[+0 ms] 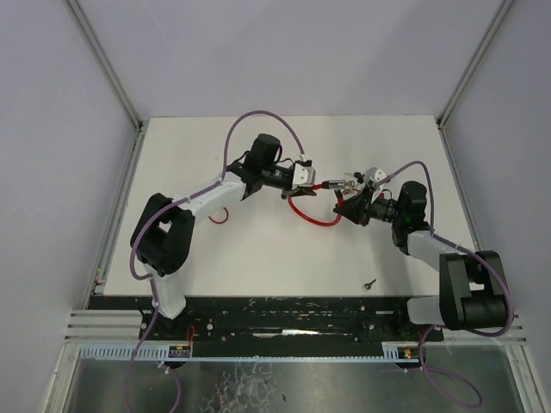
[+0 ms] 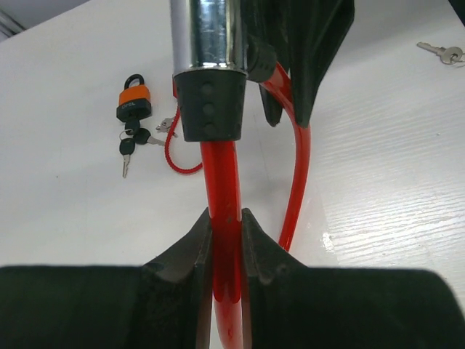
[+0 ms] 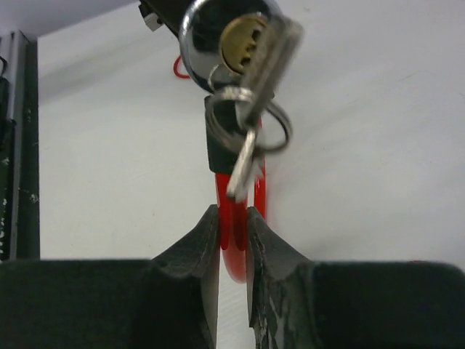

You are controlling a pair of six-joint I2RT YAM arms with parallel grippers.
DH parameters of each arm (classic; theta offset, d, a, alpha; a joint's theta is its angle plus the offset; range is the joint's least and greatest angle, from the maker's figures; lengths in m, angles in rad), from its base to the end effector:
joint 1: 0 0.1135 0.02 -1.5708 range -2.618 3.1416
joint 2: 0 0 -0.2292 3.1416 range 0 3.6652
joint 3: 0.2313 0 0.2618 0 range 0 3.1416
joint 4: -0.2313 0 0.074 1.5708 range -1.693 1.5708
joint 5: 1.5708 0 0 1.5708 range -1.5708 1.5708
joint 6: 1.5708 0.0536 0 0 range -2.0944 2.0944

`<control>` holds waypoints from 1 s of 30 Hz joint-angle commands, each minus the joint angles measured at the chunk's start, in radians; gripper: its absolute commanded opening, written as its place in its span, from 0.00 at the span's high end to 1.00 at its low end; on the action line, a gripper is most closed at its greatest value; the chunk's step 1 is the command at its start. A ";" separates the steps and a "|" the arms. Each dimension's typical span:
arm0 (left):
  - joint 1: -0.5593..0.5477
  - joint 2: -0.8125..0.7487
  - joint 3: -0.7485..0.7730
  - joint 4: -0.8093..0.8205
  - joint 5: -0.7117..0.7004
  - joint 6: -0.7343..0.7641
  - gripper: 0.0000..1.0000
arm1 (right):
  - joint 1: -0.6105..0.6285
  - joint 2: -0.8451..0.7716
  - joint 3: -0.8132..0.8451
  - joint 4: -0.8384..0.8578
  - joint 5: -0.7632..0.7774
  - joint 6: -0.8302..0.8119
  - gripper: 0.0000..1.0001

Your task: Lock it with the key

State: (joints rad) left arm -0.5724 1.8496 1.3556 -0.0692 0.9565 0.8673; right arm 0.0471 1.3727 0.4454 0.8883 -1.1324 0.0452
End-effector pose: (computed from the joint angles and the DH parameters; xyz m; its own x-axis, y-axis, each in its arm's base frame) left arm 0.3332 -0.2668 0.2099 0.3907 0.2711 -0.8797 0.9199 -0.1492 0.3626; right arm 0.2699 0.0613 0.1666 -0.0806 0.0154 -0.9966 -0.9210 0.3811 0.0804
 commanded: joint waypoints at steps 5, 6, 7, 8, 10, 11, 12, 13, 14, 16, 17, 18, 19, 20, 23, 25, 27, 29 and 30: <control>-0.005 0.048 0.049 0.047 0.097 -0.138 1.00 | 0.101 -0.096 0.128 -0.308 0.094 -0.275 1.00; -0.005 0.049 0.047 0.049 0.094 -0.143 1.00 | 0.095 -0.098 0.119 -0.261 0.095 -0.220 1.00; -0.004 0.047 0.045 0.046 0.089 -0.135 1.00 | 0.087 -0.099 0.105 -0.189 0.103 -0.157 1.00; -0.004 0.044 0.040 0.043 0.084 -0.118 1.00 | 0.072 -0.101 0.086 -0.107 0.114 -0.093 1.00; -0.002 0.036 0.028 0.050 0.077 -0.113 1.00 | 0.035 -0.107 0.058 0.003 0.128 -0.011 1.00; -0.002 0.032 0.026 0.051 0.073 -0.112 1.00 | 0.016 -0.110 0.053 0.015 0.132 0.000 1.00; -0.001 0.029 0.020 0.051 0.068 -0.103 1.00 | 0.001 -0.114 0.051 0.017 0.132 0.006 1.00; -0.001 0.029 0.016 0.053 0.062 -0.096 1.00 | -0.009 -0.115 0.049 0.019 0.128 0.008 1.00; -0.003 0.028 0.015 0.055 0.063 -0.097 1.00 | -0.012 -0.114 0.048 0.019 0.115 0.003 1.00; -0.003 0.028 0.019 0.058 0.077 -0.102 1.00 | -0.012 -0.107 0.051 0.017 0.083 0.000 1.00; -0.003 0.026 0.017 0.059 0.082 -0.106 1.00 | -0.009 -0.103 0.053 0.011 0.073 -0.012 1.00; -0.002 0.023 0.015 0.066 0.090 -0.115 1.00 | -0.007 -0.102 0.054 -0.008 0.069 -0.040 1.00; 0.000 0.021 0.011 0.076 0.095 -0.126 1.00 | -0.003 -0.106 0.058 -0.042 0.071 -0.074 1.00; 0.000 0.018 0.009 0.086 0.101 -0.135 1.00 | 0.004 -0.111 0.065 -0.094 0.073 -0.108 1.00; -0.004 0.026 0.017 0.087 0.117 -0.149 1.00 | 0.030 -0.120 0.072 -0.117 0.069 -0.140 1.00; -0.009 0.034 0.026 0.087 0.108 -0.161 1.00 | 0.046 -0.133 0.078 -0.152 0.076 -0.174 1.00; -0.015 0.041 0.037 0.086 0.091 -0.177 1.00 | 0.052 -0.145 0.087 -0.185 0.085 -0.207 1.00; -0.027 0.046 0.046 0.076 0.064 -0.175 1.00 | 0.051 -0.158 0.088 -0.180 0.101 -0.205 1.00; -0.034 0.051 0.052 0.067 0.054 -0.173 1.00 | 0.046 -0.160 0.092 -0.170 0.097 -0.179 1.00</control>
State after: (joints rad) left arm -0.5602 1.8786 1.3773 -0.0380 1.0119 0.7109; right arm 0.0700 1.2636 0.4774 0.6598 -1.0195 -0.1192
